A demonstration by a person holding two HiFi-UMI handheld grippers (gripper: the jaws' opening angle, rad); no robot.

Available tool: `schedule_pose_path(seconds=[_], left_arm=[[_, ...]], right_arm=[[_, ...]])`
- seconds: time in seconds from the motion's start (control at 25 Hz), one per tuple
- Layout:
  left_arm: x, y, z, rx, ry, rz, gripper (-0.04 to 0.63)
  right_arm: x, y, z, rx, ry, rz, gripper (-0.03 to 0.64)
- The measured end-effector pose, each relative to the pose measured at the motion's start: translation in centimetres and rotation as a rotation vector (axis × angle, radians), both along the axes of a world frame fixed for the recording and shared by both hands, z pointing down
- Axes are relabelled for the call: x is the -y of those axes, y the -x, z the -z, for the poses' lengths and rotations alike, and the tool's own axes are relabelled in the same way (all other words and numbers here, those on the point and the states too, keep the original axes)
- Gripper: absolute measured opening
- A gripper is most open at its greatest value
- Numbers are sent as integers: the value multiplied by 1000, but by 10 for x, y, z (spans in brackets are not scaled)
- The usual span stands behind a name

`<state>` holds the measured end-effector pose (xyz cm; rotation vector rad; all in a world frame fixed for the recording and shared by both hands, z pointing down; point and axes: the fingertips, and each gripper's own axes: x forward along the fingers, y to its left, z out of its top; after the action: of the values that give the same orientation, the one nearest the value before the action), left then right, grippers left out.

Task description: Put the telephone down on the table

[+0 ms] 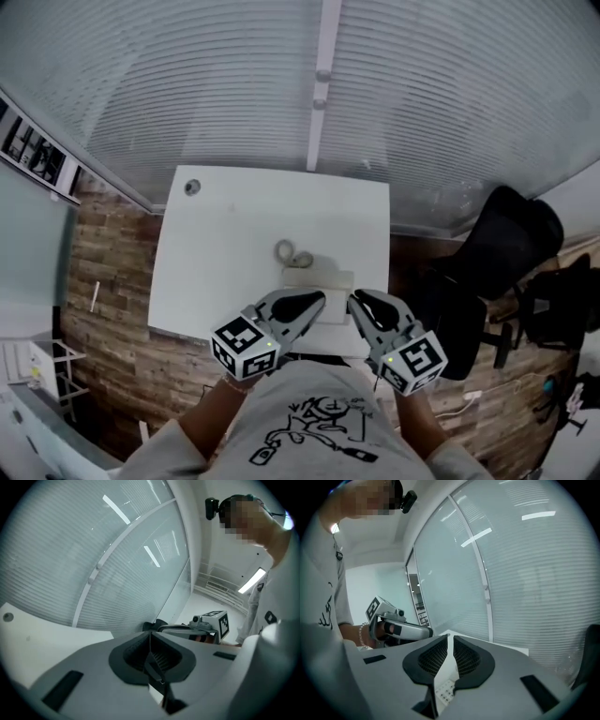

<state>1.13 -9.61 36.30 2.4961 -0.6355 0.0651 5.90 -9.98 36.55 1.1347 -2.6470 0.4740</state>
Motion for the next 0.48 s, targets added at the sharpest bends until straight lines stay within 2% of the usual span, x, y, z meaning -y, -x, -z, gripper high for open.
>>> schedule_pose_path(seconds=[0.16, 0.48], left_arm=[[-2, 0, 48, -44, -112, 14, 2], [-9, 1, 124, -42, -306, 17, 2]], right_arm=[[-2, 10, 50, 5, -112, 18, 55], [-11, 25, 122, 32, -266, 26, 51]])
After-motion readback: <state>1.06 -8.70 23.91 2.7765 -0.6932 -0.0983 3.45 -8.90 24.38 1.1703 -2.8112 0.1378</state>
